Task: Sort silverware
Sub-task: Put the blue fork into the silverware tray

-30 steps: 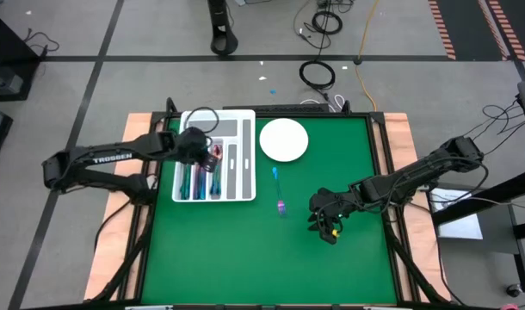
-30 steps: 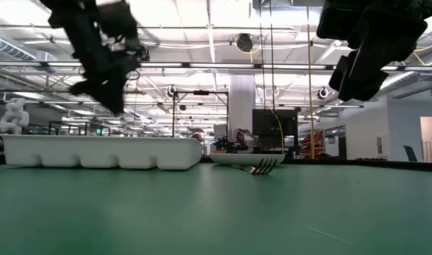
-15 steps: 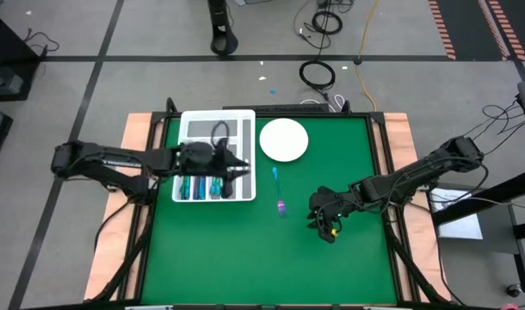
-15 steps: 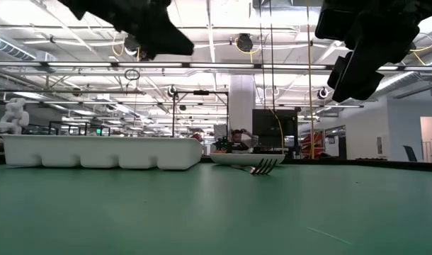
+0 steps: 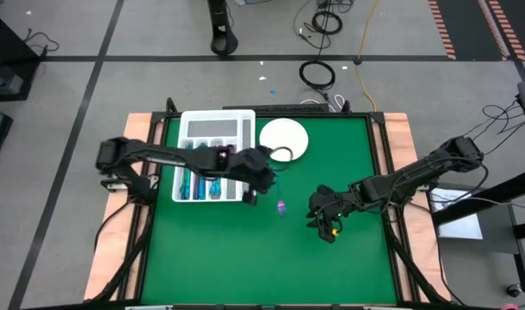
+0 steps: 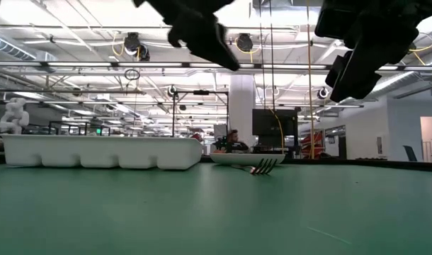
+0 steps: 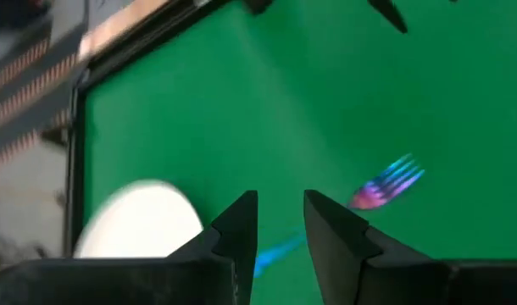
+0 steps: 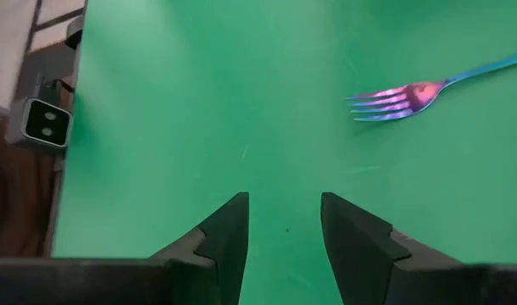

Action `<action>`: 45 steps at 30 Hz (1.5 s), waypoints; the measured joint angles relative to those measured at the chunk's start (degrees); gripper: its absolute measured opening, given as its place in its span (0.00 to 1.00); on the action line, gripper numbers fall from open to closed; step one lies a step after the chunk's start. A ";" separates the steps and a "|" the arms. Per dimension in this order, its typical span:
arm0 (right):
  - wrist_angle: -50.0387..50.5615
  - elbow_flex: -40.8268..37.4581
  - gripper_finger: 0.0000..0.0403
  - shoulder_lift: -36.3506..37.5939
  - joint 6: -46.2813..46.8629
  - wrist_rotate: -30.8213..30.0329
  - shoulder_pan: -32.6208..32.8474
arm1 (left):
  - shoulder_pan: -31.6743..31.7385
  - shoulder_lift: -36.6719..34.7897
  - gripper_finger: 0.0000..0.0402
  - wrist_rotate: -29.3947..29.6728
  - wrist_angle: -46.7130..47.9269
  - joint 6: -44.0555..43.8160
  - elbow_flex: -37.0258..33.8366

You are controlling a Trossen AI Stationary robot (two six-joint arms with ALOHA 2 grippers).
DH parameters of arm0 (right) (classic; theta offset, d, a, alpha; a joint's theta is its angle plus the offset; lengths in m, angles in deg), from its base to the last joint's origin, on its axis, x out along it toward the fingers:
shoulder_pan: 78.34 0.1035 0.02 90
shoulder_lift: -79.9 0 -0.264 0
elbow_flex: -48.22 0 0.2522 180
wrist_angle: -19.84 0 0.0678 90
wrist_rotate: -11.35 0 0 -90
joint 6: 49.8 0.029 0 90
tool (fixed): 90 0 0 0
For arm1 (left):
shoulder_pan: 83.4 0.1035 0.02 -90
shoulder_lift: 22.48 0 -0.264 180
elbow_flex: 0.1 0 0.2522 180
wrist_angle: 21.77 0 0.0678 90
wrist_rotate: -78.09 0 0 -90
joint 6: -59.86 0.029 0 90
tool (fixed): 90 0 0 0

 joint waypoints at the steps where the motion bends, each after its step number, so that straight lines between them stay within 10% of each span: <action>1: 0.01 0.00 0.34 0.00 -0.66 -0.55 0.01 | 0.00 1.59 0.25 -0.62 0.09 3.28 1.40; 19: 0.38 -0.01 0.34 -0.02 -6.83 -1.06 -0.15 | 5.11 26.83 0.25 -9.14 13.57 30.81 18.07; 45: -0.07 -0.01 0.34 -0.02 -8.07 -2.46 -2.91 | 4.52 31.99 0.25 -10.02 17.15 42.43 20.51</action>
